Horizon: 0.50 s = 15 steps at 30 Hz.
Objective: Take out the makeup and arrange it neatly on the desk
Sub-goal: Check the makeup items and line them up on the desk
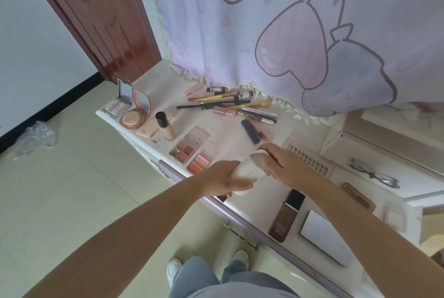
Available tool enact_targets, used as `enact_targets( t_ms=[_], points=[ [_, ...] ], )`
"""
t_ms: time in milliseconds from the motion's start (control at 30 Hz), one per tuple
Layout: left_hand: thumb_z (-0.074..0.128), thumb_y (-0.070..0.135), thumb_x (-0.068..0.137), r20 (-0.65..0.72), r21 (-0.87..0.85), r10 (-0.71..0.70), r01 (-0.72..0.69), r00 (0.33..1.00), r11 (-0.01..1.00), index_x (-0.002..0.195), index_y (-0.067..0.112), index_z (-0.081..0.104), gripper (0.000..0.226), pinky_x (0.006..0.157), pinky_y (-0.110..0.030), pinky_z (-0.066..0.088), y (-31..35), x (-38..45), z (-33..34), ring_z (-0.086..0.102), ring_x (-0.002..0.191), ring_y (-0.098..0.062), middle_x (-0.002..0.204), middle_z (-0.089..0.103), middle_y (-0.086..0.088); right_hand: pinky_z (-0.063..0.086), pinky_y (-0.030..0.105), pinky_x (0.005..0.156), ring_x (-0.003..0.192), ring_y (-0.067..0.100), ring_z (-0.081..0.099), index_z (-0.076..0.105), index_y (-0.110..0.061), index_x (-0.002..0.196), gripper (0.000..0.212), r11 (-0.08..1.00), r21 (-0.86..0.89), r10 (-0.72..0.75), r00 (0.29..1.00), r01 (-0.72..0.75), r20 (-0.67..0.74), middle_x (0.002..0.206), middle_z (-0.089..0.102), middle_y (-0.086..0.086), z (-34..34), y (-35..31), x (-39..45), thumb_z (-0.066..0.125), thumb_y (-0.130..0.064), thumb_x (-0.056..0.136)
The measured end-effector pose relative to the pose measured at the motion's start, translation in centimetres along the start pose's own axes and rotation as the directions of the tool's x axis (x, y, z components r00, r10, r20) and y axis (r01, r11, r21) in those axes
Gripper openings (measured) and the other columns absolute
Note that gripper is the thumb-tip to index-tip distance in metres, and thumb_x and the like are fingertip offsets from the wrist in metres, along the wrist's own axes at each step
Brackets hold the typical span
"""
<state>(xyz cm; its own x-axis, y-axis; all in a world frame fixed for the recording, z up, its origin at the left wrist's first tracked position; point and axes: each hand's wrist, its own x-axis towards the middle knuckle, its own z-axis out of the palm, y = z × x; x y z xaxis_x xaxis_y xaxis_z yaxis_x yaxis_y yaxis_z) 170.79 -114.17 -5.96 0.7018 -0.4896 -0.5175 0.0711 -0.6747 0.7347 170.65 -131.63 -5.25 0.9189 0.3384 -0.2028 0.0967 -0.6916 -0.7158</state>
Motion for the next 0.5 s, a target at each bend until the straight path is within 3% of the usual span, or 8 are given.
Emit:
enact_targets(
  t_ms=[67,133,233,333,400,467,500],
  points=[
    [0.055,0.026,0.091,0.053,-0.098,0.007,-0.002,0.999,0.995,0.1,0.021,0.051,0.012,0.051,-0.015,0.045,0.2,-0.9,-1.0,0.056,0.054,-0.003,0.075,0.055,0.005,0.04,0.012,0.055,0.056,0.0,0.051,0.05,-0.021,0.104,0.013,0.996,0.013,-0.09,0.995,0.09,0.042,0.064,0.048,-0.011,-1.1,0.1,-0.6,0.04,-0.018,0.096],
    [0.05,0.027,0.093,0.031,-0.157,0.027,-0.022,0.999,0.987,0.105,0.022,0.046,0.014,0.047,-0.012,0.038,0.5,-1.5,-1.7,0.054,0.045,0.003,0.076,0.053,0.006,0.044,0.012,0.065,0.065,-0.003,0.054,0.055,-0.03,0.103,0.02,0.986,0.164,-0.051,0.997,0.042,0.053,0.076,0.057,-0.009,-2.4,-0.1,-1.1,0.048,-0.014,0.093],
    [0.048,0.025,0.094,-0.019,-0.223,0.067,-0.07,0.998,0.972,0.103,0.024,0.045,0.01,0.051,-0.014,0.037,0.9,-1.7,-2.1,0.056,0.048,0.005,0.079,0.054,0.007,0.048,0.022,0.074,0.082,0.007,0.059,0.067,-0.036,0.082,0.035,0.884,0.465,-0.048,0.999,0.047,-0.01,0.1,0.064,-0.001,-3.5,-1.0,-1.6,0.055,-0.004,0.087],
    [0.05,0.024,0.092,-0.063,-0.287,0.085,-0.1,0.994,0.953,0.105,0.02,0.048,0.014,0.049,-0.012,0.042,1.2,-1.8,-2.2,0.059,0.052,0.002,0.084,0.058,0.005,0.049,0.013,0.072,0.08,-0.001,0.061,0.069,-0.028,0.066,0.033,0.862,0.502,-0.004,0.991,0.071,-0.134,0.096,0.065,-0.014,-3.8,-1.9,-1.8,0.059,-0.002,0.083],
    [0.051,0.024,0.092,-0.075,-0.324,0.08,-0.101,0.994,0.941,0.108,0.017,0.05,0.018,0.05,-0.012,0.046,1.4,-2.0,-2.3,0.062,0.059,-0.004,0.088,0.06,0.001,0.051,0.017,0.073,0.077,0.003,0.063,0.064,-0.027,0.084,0.027,0.873,0.484,0.022,0.985,0.065,-0.172,0.09,0.066,-0.01,-3.9,-2.1,-1.8,0.062,0.0,0.08],
    [0.051,0.023,0.092,-0.062,-0.331,0.091,-0.107,0.994,0.938,0.106,0.018,0.051,0.015,0.05,-0.012,0.047,1.5,-2.3,-2.3,0.062,0.064,-0.01,0.09,0.061,0.001,0.052,0.025,0.079,0.08,0.011,0.064,0.058,-0.025,0.103,0.038,0.881,0.472,0.039,0.995,0.011,-0.095,0.087,0.067,-0.008,-4.3,-2.1,-1.9,0.065,0.002,0.077],
    [0.051,0.023,0.092,-0.054,-0.337,0.101,-0.113,0.993,0.935,0.102,0.02,0.052,0.01,0.049,-0.012,0.047,1.5,-2.4,-2.3,0.062,0.062,-0.01,0.088,0.06,0.002,0.053,0.03,0.082,0.084,0.014,0.064,0.06,-0.024,0.103,0.041,0.889,0.458,0.024,0.998,0.004,-0.056,0.091,0.066,-0.01,-4.5,-2.0,-1.9,0.066,0.005,0.075]
  ],
)
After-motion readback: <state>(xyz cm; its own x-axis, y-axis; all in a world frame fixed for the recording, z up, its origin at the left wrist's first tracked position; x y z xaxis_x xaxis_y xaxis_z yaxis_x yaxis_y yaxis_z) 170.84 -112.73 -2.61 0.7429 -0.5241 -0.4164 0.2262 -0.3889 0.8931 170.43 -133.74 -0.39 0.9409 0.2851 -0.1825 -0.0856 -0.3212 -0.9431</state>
